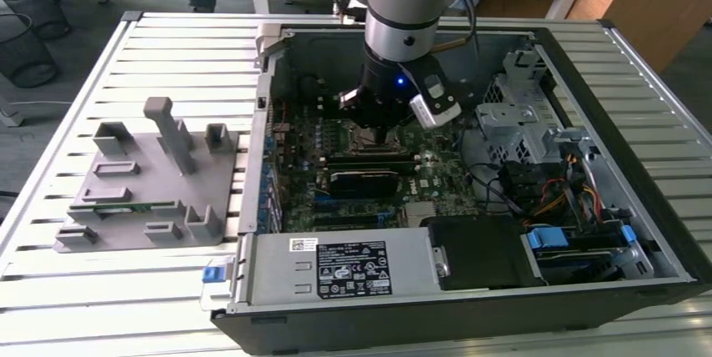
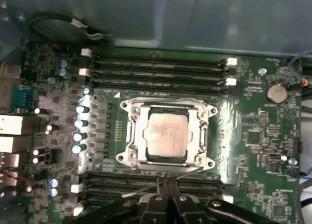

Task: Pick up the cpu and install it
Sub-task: 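Install the second cpu locking lever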

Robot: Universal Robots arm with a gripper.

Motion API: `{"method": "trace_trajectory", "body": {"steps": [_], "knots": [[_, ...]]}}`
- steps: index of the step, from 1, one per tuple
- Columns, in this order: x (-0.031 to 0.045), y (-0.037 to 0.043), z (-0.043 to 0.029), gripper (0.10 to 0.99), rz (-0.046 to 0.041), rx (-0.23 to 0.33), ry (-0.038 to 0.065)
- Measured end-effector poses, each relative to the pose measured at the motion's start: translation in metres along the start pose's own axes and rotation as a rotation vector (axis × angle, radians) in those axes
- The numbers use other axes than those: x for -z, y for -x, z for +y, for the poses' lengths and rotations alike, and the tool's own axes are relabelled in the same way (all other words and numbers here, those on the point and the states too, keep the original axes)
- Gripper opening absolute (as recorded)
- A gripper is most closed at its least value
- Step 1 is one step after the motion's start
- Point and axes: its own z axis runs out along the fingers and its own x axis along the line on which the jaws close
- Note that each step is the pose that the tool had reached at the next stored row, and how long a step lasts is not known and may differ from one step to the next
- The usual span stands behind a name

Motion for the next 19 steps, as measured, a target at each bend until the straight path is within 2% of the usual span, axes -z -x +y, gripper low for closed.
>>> {"method": "trace_trajectory", "body": {"steps": [11, 19], "knots": [[-0.0026, -0.0087, -0.0016, 0.106, 0.0, 0.0, 0.001], [-0.0104, -0.0156, -0.0018, 0.106, 0.0009, 0.0, 0.002]]}}
